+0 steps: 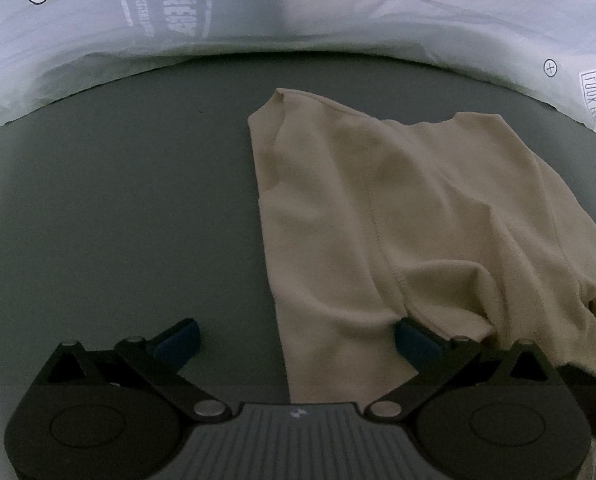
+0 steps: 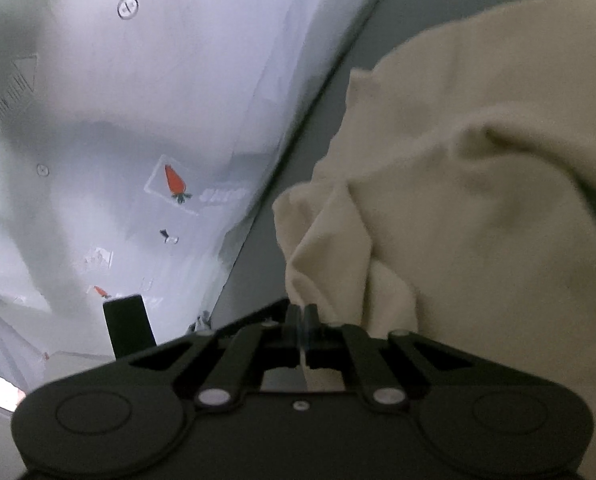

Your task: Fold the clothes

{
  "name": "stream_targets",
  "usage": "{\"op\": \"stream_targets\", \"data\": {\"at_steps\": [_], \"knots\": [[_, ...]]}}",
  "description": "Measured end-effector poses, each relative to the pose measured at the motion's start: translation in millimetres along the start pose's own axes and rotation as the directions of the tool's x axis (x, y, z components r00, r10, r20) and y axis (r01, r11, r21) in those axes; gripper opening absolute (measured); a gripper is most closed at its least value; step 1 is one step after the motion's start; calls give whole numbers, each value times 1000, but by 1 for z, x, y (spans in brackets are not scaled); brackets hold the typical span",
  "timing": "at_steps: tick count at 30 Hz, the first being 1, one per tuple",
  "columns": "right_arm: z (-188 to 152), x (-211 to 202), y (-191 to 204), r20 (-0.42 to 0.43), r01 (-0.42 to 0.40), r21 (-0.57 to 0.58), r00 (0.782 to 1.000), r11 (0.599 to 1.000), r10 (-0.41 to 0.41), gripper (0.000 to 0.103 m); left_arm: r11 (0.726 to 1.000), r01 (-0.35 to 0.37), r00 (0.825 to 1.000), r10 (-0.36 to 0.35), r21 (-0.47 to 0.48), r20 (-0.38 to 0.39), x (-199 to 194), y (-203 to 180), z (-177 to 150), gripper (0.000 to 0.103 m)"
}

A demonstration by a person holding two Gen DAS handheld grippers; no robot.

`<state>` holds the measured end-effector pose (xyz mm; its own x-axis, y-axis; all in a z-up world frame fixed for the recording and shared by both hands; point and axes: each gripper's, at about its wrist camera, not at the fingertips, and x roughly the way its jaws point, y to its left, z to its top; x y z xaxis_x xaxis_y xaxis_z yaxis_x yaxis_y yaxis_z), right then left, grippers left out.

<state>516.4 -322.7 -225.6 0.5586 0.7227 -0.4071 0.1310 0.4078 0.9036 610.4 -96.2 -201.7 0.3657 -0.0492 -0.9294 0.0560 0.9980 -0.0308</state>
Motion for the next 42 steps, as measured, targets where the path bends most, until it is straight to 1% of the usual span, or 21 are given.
{"op": "stream_targets", "data": {"at_steps": [2, 4, 8, 10, 11, 12, 13, 15, 17, 21, 23, 24, 26, 28, 30, 32, 34, 36, 38, 40, 42], "knots": [[-4, 7, -1, -20, 1, 14, 1000, 1000, 0, 2, 1000, 8, 1000, -8, -19, -2, -1, 5, 1, 103], [-8, 14, 1, -42, 28, -7, 999, 1000, -29, 2, 999, 20, 1000, -20, -51, 1, -4, 12, 2, 103], [-16, 22, 17, -66, 106, -122, 991, 987, -115, 4, 994, 31, 998, -25, -101, 57, -27, 34, -4, 103], [-19, 19, 32, -60, 138, -199, 986, 970, -153, 11, 994, 18, 996, -10, -106, 83, -42, 43, -10, 103], [-20, 13, 38, -50, 145, -236, 986, 961, -161, 15, 994, 14, 996, -4, -111, 89, -50, 47, -15, 103], [-22, 5, 45, -35, 150, -270, 986, 951, -165, 23, 993, 13, 996, -2, -118, 91, -57, 52, -20, 103], [-24, -6, 52, -10, 160, -307, 985, 938, -172, 28, 992, 19, 996, -7, -128, 92, -63, 56, -27, 103], [-30, -28, 59, 39, 198, -361, 979, 911, -198, 29, 987, 47, 995, -33, -151, 94, -76, 63, -42, 103], [-38, -52, 57, 97, 262, -377, 965, 888, -243, 29, 981, 82, 993, -65, -178, 100, -86, 63, -55, 102], [-51, -89, 30, 176, 374, -287, 926, 882, -335, 29, 978, 132, 986, -114, -160, 120, -97, 51, -62, 100], [-53, -99, 15, 187, 393, -205, 915, 897, -358, 29, 980, 153, 981, -136, -127, 137, -100, 41, -58, 93], [-52, -103, 6, 187, 378, -151, 918, 913, -350, 29, 981, 163, 979, -147, -109, 142, -100, 35, -54, 91], [-50, -110, -11, 183, 328, -38, 931, 944, -316, 29, 979, 187, 974, -175, -75, 144, -97, 24, -42, 81], [-44, -110, -29, 175, 239, 95, 952, 966, -252, 29, 976, 213, 969, -205, -47, 140, -91, 14, -27, 78], [-39, -108, -48, 171, 131, 225, 970, 965, -172, 29, 969, 247, 961, -242, -25, 131, -82, 3, -12, 78], [-34, -96, -57, 178, 46, 310, 979, 950, -105, 29, 961, 275, 955, -273, -7, 116, -71, -7, 1, 78], [-29, -86, -64, 179, -12, 360, 982, 933, -57, 29, 958, 287, 953, -287, 10, 96, -60, -16, 10, 78], [-23, -74, -68, 164, -36, 394, 986, 918, -31, 28, 957, 288, 955, -289, 20, 74, -48, -24, 16, 73], [-18, -61, -71, 142, -47, 431, 990, 901, -16, 28, 957, 289, 956, -289, 4, 46, -37, -27, 19, 62], [-15, -50, -73, 119, -46, 462, 993, 885, -11, 28, 956, 293, 956, -293, -23, 18, -27, -28, 21, 56], [-13, -41, -74, 91, -24, 479, 996, 878, -22, 28, 950, 309, 951, -309, -50, 7, -22, -25, 22, 52]]}}
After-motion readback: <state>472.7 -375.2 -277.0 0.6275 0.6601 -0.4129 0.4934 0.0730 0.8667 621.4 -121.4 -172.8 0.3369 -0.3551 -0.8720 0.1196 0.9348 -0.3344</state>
